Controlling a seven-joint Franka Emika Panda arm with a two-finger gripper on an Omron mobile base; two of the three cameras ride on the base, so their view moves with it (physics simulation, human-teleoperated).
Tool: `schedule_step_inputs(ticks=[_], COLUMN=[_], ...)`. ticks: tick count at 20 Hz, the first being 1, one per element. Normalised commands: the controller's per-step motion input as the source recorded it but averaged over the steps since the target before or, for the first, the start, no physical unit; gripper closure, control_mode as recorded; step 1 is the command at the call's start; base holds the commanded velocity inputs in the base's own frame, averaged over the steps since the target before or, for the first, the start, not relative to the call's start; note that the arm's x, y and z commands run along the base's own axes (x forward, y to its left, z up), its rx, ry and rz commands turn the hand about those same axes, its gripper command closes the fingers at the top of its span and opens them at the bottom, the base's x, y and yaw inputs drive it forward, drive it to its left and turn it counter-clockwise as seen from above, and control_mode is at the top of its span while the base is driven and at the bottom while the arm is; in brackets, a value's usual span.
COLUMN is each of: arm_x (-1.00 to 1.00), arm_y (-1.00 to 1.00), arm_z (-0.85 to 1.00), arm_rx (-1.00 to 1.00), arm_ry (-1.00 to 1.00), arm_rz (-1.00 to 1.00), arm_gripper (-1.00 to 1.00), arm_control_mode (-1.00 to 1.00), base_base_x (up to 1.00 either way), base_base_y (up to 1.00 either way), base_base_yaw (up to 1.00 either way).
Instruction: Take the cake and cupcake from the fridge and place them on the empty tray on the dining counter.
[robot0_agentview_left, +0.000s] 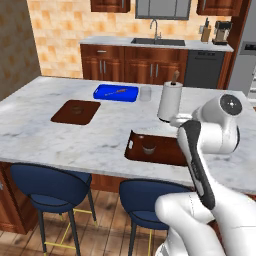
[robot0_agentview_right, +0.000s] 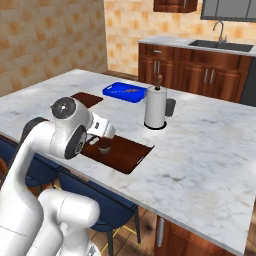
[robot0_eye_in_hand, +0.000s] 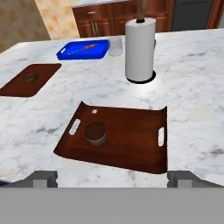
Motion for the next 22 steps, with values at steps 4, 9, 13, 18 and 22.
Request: schedule_step_inputs(ticks=[4,9,13,18,22], arm_x=[-0.91,-1.0,-0.49,0.0,0.0], arm_y=[-0.05,0.02,0.02,0.0,0.0], arm_z=[1.0,0.84,0.09,0.0,0.0], arm_rx=[0.0,-0.04,-0.07,0.0,0.0], arm_ry=[0.12,-0.06,-0.14,0.0,0.0], arm_rz=[-0.12,0.11,0.07,0.0,0.0], arm_gripper=[-1.0,-1.0,-1.0,-1.0,-1.0], arm_control_mode=[-1.0,-1.0,1.0,1.0,1.0], base_base_x=[0.0,0.0,-0.22,-0.24,0.0], base_base_y=[0.0,0.0,-0.26,-0.96,-0.27], base_base_yaw=[0.0,0.0,0.02,-0.37,-0.89])
